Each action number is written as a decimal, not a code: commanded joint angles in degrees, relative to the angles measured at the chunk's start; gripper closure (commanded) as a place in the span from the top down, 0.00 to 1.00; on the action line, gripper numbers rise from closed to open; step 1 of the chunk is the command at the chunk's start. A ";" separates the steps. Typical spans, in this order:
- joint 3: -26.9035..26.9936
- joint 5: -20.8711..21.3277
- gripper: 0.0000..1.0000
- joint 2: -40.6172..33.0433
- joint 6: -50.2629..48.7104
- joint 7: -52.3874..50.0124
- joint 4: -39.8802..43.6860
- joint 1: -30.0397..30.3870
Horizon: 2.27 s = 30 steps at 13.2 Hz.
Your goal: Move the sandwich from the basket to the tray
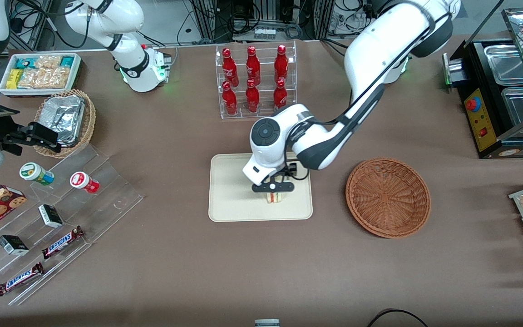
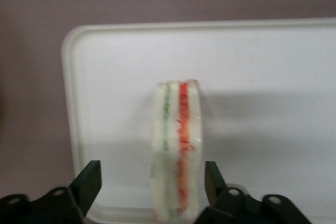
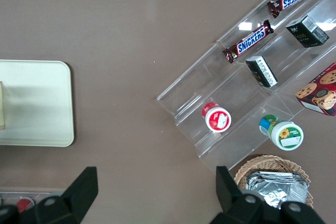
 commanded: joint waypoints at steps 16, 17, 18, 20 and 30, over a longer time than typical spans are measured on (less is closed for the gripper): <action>-0.01 -20.05 0.99 -41.23 -33.31 35.15 -4.67 34.55; -0.01 -22.78 0.99 -42.91 -33.14 37.44 -5.98 37.18; -0.01 -25.07 0.99 -44.40 -32.71 39.21 -7.56 38.77; 0.07 -25.79 0.99 -45.38 -32.97 42.55 -8.37 40.63; 30.75 -28.25 0.99 -48.11 -33.32 53.99 -10.65 20.33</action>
